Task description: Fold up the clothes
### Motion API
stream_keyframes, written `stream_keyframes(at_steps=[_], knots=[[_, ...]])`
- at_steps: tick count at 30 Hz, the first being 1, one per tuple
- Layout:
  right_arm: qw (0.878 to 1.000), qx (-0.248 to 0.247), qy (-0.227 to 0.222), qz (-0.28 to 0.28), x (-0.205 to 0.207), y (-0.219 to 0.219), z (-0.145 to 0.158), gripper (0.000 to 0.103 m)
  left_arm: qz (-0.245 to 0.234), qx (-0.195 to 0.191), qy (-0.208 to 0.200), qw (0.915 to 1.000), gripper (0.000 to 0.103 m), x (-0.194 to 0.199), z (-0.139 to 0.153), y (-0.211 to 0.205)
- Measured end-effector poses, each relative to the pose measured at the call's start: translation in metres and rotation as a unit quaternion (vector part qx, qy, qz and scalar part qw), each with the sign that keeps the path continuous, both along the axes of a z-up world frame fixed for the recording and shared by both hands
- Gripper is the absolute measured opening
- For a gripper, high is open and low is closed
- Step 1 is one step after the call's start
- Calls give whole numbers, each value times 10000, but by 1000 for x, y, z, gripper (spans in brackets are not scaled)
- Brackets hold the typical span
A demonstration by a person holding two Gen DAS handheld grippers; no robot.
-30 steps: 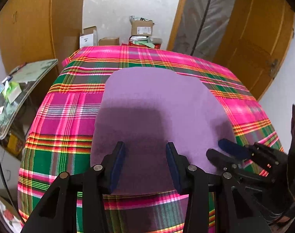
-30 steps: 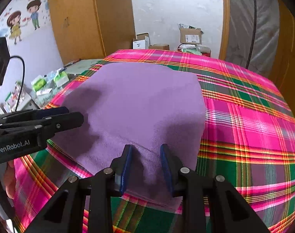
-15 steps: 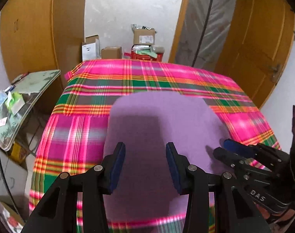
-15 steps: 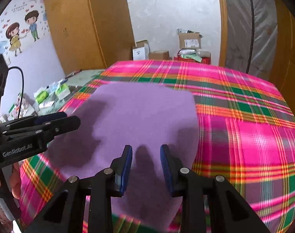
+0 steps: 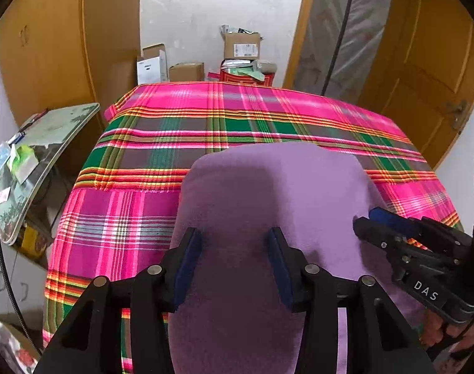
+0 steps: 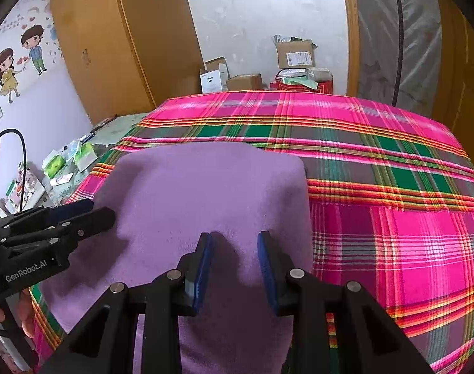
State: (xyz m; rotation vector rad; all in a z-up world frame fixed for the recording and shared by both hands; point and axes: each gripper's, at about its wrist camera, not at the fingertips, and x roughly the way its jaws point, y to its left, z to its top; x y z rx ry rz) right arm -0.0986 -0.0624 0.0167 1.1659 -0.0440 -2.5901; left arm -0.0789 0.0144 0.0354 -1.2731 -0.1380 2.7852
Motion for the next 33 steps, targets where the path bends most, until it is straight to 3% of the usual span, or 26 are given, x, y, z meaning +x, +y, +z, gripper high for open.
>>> stream_keyframes(at_steps=[9, 19, 30, 33], knots=[[10000, 50, 2, -55, 6, -1, 2, 31, 99, 70, -52, 9999, 54, 7, 2, -3], [10000, 45, 54, -24, 58, -4, 9, 31, 222, 350, -26, 9991, 54, 56, 12, -9], [9998, -9, 103, -156, 114, -4, 8, 31, 261, 85, 256, 9993, 54, 106, 12, -2], [9999, 26, 49, -143, 125, -7, 6, 31, 209, 270, 160, 9993, 54, 114, 6, -2]])
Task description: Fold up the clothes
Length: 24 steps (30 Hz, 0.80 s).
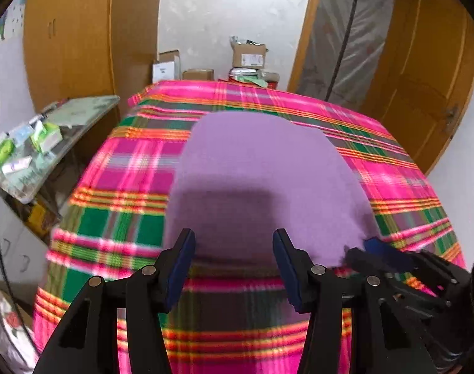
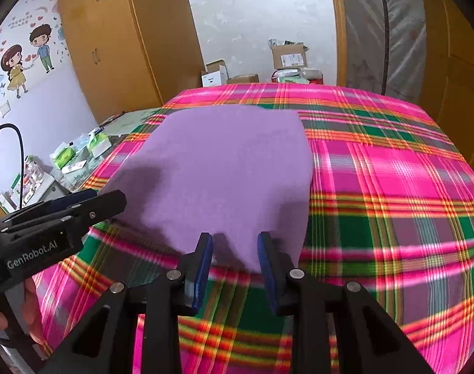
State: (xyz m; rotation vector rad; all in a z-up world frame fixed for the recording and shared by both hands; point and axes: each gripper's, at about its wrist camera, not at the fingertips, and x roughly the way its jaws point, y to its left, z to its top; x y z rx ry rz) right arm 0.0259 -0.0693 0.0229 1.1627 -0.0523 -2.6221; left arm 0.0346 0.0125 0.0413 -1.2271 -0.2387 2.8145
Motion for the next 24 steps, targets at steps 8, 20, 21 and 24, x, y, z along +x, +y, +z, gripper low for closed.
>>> stream_keyframes(at_steps=[8, 20, 21, 24], knots=[[9995, 254, -165, -52, 21, -3, -12, 31, -39, 60, -272, 9996, 54, 14, -19, 8], [9975, 485, -333, -382, 26, -1, -27, 31, 140, -426, -347, 9984, 54, 16, -35, 16], [9975, 507, -313, -383, 25, -1, -27, 32, 173, -469, -350, 9981, 54, 15, -37, 15], [9974, 547, -251, -390, 25, -4, -28, 36, 197, -538, -391, 9976, 54, 13, -41, 14]])
